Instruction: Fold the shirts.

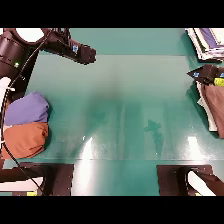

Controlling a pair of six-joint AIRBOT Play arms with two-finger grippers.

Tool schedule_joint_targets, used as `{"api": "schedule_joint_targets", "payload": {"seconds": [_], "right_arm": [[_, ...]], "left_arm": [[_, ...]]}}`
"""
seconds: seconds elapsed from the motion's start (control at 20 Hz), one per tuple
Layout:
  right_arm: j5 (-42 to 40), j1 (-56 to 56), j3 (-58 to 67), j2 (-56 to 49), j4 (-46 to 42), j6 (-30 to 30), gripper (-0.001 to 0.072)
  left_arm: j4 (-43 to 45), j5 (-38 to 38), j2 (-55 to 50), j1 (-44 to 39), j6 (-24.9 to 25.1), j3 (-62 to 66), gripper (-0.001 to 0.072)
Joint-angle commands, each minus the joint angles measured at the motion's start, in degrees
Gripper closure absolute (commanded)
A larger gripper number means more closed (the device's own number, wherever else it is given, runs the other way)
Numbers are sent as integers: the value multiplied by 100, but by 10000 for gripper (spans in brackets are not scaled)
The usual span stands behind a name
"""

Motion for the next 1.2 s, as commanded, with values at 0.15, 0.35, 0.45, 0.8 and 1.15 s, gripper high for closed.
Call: {"api": "schedule_joint_targets", "payload": {"seconds": [0.15,0.35,0.45,0.8,1.15], "right_arm": [[-15,17,-2,4,4,-2,694],[-13,17,-2,4,4,-2,694],[-13,17,-4,4,2,-4,694],[4,17,-2,4,7,-2,694],[68,17,-4,4,4,-4,695]], "left_arm": [[0,2,0,0,0,2,684],[0,4,0,0,0,2,683],[0,4,0,0,0,2,684],[114,251,68,11,87,9,684],[1300,-1561,1084,1357,136,-358,684]]}}
